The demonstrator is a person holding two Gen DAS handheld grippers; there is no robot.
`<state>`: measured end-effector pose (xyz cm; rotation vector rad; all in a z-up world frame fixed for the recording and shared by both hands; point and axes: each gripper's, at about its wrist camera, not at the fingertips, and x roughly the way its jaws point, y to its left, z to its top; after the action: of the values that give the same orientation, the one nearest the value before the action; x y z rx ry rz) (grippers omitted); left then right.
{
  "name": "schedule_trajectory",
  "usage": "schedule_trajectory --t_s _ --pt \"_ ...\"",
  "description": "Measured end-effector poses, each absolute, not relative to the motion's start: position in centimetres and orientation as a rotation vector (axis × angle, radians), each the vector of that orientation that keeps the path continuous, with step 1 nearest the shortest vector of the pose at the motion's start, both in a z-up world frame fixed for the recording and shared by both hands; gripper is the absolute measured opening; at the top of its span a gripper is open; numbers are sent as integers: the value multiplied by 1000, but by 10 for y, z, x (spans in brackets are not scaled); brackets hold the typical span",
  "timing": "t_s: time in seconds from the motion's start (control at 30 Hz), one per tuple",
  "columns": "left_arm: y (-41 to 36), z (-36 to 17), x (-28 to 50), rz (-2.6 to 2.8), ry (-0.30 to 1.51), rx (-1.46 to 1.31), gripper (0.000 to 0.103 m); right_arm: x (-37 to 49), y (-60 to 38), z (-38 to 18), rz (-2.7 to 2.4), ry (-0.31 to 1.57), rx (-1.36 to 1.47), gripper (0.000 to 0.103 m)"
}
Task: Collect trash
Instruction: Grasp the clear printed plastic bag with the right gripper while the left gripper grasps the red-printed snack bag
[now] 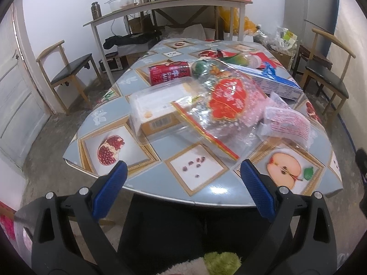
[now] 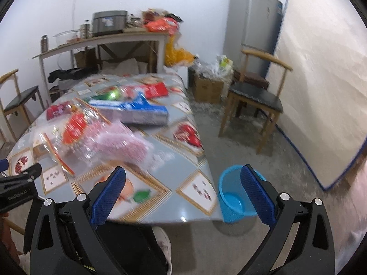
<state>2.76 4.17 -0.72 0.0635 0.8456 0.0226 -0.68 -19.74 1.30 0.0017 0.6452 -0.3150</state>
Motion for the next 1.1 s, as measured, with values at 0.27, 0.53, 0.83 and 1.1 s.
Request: schedule_trajectory --t_s 0.27,0.53,0.83,1.1 --pt "70 -23 46 -2 867 -9 95 34 -166 22 -119 575 -45 97" --pt "94 -27 50 -237 736 -157 95 62 -141 19 -79 614 -129 97" --pt "91 -43 56 -399 714 -240 95 76 -146 7 -63 668 -145 97" --pt "80 -60 69 -501 740 -303 71 81 -164 -5 -42 687 -131 92"
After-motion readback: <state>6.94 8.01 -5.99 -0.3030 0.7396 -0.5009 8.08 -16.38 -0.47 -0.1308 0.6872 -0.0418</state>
